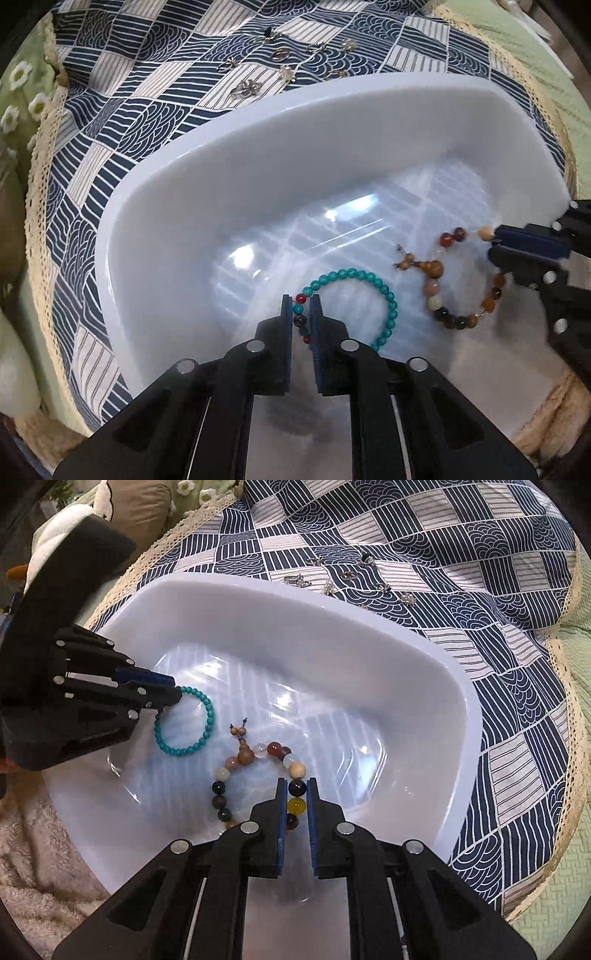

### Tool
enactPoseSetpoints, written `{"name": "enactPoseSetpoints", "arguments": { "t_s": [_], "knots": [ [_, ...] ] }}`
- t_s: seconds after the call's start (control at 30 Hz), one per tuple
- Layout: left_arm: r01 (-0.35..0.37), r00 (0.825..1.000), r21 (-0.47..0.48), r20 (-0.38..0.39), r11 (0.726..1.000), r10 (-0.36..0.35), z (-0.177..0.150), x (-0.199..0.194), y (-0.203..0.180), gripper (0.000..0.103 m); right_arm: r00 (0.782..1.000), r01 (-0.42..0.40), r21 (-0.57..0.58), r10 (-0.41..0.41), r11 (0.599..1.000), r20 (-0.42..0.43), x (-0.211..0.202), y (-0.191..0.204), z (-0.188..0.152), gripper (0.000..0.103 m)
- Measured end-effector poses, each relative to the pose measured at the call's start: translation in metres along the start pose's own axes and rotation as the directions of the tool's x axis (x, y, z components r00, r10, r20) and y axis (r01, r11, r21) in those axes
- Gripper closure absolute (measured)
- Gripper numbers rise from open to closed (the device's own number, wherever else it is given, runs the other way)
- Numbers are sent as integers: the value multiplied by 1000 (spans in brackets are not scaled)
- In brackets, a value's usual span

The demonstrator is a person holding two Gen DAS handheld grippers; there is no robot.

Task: Organize jewelry
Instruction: 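Carry both bracelets into the white bin and open both grippers, then grasp a silver charm ring with the left gripper while the right grasps a silver earring, then carry both silver pieces into the white bin and open both grippers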

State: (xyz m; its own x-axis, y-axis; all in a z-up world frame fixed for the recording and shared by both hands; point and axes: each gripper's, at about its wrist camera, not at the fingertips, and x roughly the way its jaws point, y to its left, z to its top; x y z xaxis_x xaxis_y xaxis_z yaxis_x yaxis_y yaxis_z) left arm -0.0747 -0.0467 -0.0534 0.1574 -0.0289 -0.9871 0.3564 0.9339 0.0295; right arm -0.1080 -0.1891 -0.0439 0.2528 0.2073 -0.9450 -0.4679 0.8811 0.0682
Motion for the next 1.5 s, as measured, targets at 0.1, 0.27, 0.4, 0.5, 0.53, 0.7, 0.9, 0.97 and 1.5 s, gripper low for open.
{"name": "enactPoseSetpoints", "arguments": {
  "t_s": [0.1, 0.27, 0.4, 0.5, 0.53, 0.7, 0.9, 0.97, 1.5],
  "knots": [
    [-19, 999, 7, 43, 1000, 19, 0, -11, 0, 48, 998, 37, -13, -36, 999, 54, -11, 4, 0, 39],
    [120, 975, -37, 194, 992, -111, 4, -61, 19, 36, 975, -61, 67, 45, 996, 216, -63, -18, 12, 31],
    [82, 961, -135, 273, 987, -43, 46, -90, 52, 18, 968, -39, 152, -1, 988, 252, -81, -57, 60, 27],
    [76, 967, -161, 251, 984, -34, 95, -82, 79, 18, 972, -32, 231, -24, 973, 235, -68, -86, 100, 26],
    [89, 971, -165, 235, 982, -49, 109, -75, 87, 18, 976, -26, 273, -35, 962, 215, -54, -100, 120, 26],
    [49, 995, -177, 94, 983, -33, 158, -18, 99, 40, 991, 40, 354, -81, 934, 103, 11, -136, 165, 26],
    [108, 993, -214, -33, 971, -117, 171, 35, 105, 55, 998, 51, 414, -59, 909, 7, 72, -158, 176, 46],
    [113, 992, -201, -33, 973, -122, 172, 38, 102, 55, 999, 32, 410, -34, 912, -3, 83, -159, 176, 46],
    [86, 994, -162, -55, 983, -96, 168, 55, 89, 81, 998, -29, 339, 44, 940, -37, 106, -142, 191, 83]
  ]
}}
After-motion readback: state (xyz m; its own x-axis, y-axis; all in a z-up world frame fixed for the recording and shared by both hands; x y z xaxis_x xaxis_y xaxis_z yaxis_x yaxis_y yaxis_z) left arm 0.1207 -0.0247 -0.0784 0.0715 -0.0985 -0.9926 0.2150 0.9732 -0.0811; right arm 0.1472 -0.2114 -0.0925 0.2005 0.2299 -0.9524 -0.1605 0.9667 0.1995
